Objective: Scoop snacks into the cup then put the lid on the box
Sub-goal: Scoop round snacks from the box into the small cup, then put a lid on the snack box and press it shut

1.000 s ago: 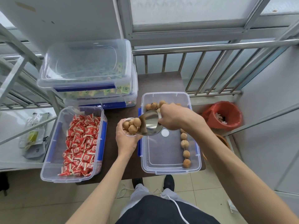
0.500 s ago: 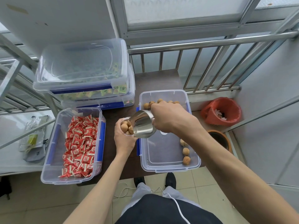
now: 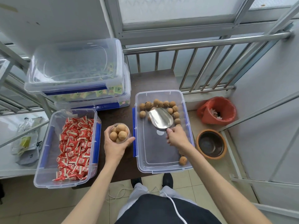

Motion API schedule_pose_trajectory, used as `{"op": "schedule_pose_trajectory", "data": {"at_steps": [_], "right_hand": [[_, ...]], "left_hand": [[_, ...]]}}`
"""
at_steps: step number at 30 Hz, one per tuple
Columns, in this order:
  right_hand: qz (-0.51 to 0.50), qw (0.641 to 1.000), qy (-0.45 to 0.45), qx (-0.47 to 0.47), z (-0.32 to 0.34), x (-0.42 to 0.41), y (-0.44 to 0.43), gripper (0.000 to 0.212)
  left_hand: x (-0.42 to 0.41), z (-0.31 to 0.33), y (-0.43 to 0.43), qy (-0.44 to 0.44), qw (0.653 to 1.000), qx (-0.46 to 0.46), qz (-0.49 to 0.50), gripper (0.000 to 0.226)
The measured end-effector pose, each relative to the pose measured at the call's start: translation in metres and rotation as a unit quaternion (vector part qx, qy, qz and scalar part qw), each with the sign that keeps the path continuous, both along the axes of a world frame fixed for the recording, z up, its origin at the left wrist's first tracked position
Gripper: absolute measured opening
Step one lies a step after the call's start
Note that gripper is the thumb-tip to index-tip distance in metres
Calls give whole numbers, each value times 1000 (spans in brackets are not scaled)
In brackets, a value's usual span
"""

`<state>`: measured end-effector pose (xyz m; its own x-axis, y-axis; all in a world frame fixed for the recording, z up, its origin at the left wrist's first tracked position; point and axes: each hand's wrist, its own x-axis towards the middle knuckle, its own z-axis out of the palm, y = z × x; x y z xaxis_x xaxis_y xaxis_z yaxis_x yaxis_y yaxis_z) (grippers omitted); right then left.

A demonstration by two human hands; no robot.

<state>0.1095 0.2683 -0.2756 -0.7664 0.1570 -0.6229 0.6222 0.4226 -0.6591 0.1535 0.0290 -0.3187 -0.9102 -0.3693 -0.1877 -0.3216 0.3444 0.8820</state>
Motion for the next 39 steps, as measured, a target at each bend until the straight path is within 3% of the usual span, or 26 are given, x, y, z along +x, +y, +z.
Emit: {"op": "schedule_pose_trajectory", "data": {"at_steps": [8,13,16,22,26,28,30,33,35,37,39], "right_hand": [[-113,991,-12,-71,-60,3,-40,22],[-1,998,-47,-30,-71,-10,-37,25],[37,994,-92,-50,-56,-15,-29,10],[141,978,-150,12,-25,-27,-9,15],[151,986,-62,33,8,-55,-13,17],[123,992,-2,-20,32,-75,-25,20],[72,991,46,-107,58,-94,-42,15],[35,982,132,-131,89,-124,-73,14],[48,978,168,-118,105,-142,-100,27],[82,976,180,-92,118,-158,-129,40],[99,978,163,-88,125,-175,-158,44]], "left_hand": [[-1,5,3,-9,1000,-10,2,95],[0,6,2,-8,1000,-11,0,94],[0,8,2,-9,1000,1,2,92],[-1,8,-2,-21,999,33,-2,92],[-3,12,-19,-45,997,45,-50,114],[-11,28,-33,-48,995,52,-75,125],[-26,53,-57,8,995,43,-84,116],[-62,105,-107,98,995,24,1,102],[-92,138,-145,135,987,-9,85,90],[-123,161,-184,131,980,-39,146,79],[-150,169,-218,73,979,-80,172,80]]}}
